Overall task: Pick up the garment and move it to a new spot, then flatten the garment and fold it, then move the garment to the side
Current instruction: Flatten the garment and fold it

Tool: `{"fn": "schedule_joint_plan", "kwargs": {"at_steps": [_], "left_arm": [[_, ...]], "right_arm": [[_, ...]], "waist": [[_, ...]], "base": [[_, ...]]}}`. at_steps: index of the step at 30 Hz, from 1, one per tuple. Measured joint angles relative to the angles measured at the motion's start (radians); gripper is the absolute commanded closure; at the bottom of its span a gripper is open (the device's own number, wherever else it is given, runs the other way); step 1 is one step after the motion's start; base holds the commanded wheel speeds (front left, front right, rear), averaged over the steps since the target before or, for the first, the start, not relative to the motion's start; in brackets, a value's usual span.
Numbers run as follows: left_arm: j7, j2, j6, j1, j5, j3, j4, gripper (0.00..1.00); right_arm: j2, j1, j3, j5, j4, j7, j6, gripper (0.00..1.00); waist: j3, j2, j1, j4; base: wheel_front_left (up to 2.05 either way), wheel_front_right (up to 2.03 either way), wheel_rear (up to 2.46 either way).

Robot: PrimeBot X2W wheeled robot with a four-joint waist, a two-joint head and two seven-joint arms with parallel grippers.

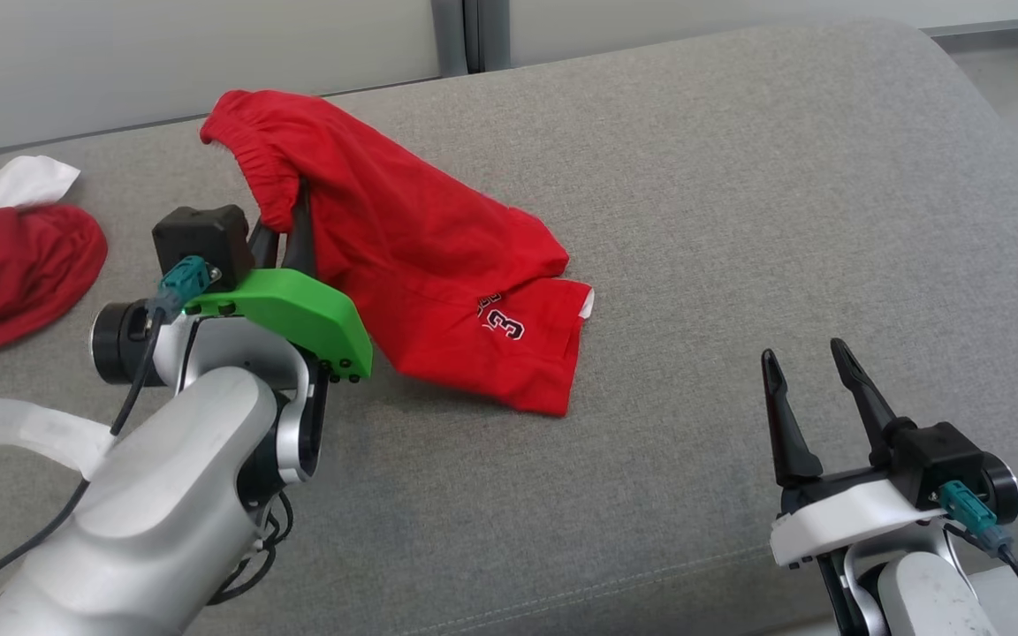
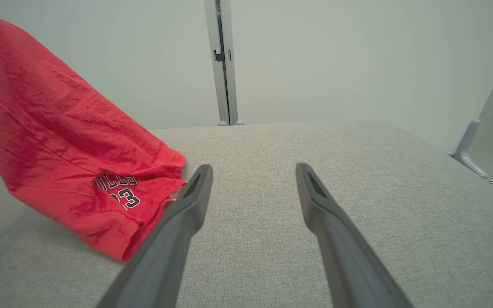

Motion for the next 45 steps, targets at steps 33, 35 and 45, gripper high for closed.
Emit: {"fn": "schedule_joint_plan", "kwargs": {"at_steps": [33, 35, 45], "left_arm": [[-0.033, 0.017, -0.056, 0.154, -0.121, 0.058, 0.257, 1.0], [-0.05, 0.02, -0.055, 0.153, -0.119, 0.067, 0.261, 1.0], [-0.1, 0.095, 0.043, 0.042, -0.014, 0.137, 0.052, 1.0]], "right_arm": [[0.0, -0.004, 0.016, -0.018, 0.009, 0.0, 0.0, 0.0], [0.0, -0.004, 0.016, -0.018, 0.009, 0.0, 0.0, 0.0], [0.0, -0.003, 0.017, -0.019, 0.016, 0.0, 0.0, 0.0]], "waist": [[0.019, 0.0, 0.0, -0.003], [0.02, 0.0, 0.0, 0.001], [0.007, 0.0, 0.0, -0.008]], "base": [[0.0, 0.0, 0.0], [0.0, 0.0, 0.0], [0.0, 0.0, 0.0]]}}
